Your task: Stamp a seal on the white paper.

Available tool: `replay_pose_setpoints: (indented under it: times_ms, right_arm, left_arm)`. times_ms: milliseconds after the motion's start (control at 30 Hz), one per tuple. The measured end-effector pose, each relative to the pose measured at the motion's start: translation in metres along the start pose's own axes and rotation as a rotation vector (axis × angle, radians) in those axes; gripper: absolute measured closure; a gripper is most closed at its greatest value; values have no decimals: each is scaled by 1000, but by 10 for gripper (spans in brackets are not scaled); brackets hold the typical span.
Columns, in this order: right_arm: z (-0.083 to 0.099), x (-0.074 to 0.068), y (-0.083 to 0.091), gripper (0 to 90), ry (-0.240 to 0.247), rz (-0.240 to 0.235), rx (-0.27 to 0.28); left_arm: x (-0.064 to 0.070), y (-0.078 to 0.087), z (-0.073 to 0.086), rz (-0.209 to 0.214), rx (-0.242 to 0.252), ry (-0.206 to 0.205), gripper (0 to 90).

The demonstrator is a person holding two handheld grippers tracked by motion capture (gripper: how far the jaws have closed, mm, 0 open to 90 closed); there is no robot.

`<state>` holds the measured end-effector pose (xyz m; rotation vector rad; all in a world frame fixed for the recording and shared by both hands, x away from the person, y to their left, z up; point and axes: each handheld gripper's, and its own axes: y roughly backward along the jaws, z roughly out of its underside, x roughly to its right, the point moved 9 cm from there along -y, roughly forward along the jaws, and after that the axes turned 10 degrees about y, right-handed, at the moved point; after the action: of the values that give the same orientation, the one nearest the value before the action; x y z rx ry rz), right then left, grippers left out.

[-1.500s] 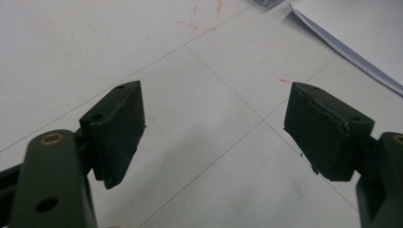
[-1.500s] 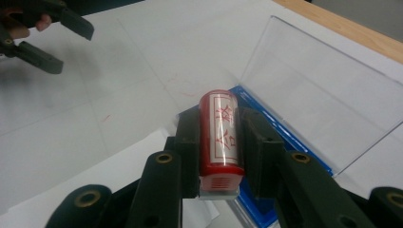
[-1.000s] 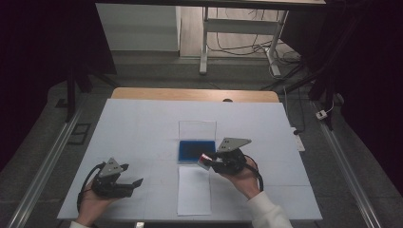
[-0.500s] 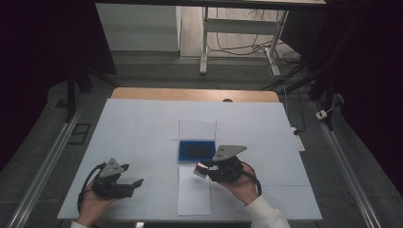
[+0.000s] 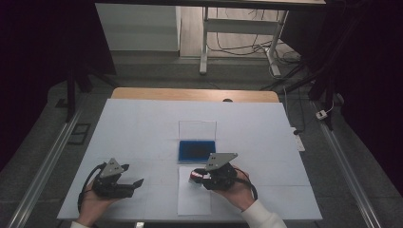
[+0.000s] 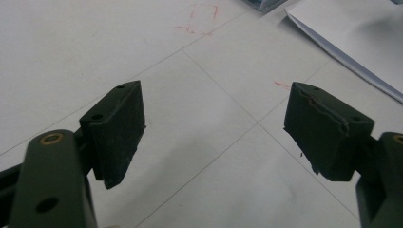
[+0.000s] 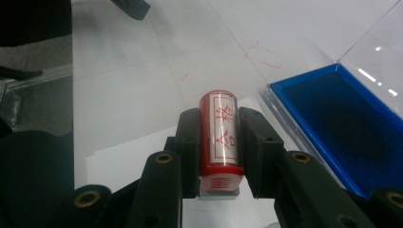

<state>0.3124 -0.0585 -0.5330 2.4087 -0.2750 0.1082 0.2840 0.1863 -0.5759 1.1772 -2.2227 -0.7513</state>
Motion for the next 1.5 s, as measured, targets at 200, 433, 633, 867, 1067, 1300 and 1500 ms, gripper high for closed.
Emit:
replay_pose_setpoints:
  times_ms: [200,433,633,867,1067,1300,1500]
  right_arm:
    - [5,-2,-6,695,3,-9,-23]
    - [7,-3,-10,695,7,-14,-30]
    - [9,-5,-14,695,15,-14,-53]
    - [12,-5,-17,695,18,-14,-50]
    - [15,-5,-19,694,15,-15,-60]
    - [18,-5,-22,695,21,-16,-79]
    - [21,-6,-25,695,27,-18,-92]
  left_arm:
    - [0,1,0,-1,1,0,215]
    - [-1,1,0,-2,0,0,215]
    - [-1,0,1,-2,-3,-1,215]
    - [-1,0,1,0,-3,-2,215]
    - [-2,1,1,-1,-2,-2,215]
    - [-1,1,1,0,-2,-2,215]
    - [-2,1,1,-1,-1,1,215]
